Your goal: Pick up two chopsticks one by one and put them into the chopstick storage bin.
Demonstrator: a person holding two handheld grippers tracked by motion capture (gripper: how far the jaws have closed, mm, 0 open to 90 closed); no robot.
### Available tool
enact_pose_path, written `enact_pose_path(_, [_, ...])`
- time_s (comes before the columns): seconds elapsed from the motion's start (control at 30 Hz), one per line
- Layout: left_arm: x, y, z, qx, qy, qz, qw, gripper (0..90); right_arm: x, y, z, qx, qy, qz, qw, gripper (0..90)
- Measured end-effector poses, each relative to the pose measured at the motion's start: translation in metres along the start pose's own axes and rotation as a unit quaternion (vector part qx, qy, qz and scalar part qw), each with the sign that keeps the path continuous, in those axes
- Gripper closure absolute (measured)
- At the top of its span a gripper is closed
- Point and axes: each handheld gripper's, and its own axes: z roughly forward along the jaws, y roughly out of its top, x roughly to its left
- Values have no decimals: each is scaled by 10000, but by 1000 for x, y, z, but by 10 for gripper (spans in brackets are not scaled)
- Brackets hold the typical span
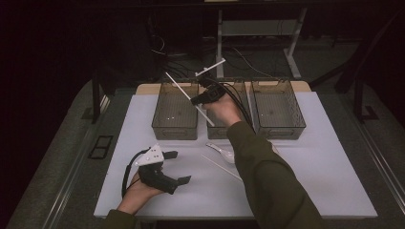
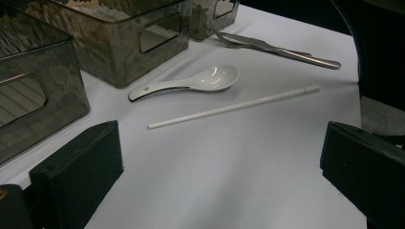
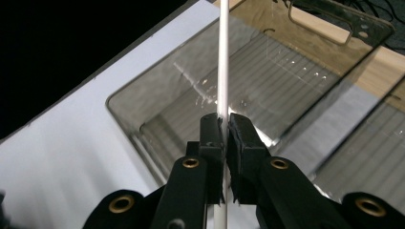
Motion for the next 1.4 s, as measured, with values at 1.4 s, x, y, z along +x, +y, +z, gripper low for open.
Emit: enact_pose_path(1.4, [1, 1, -2, -47, -127, -3, 9999, 0, -7, 10, 100, 557, -284, 613, 9962, 840])
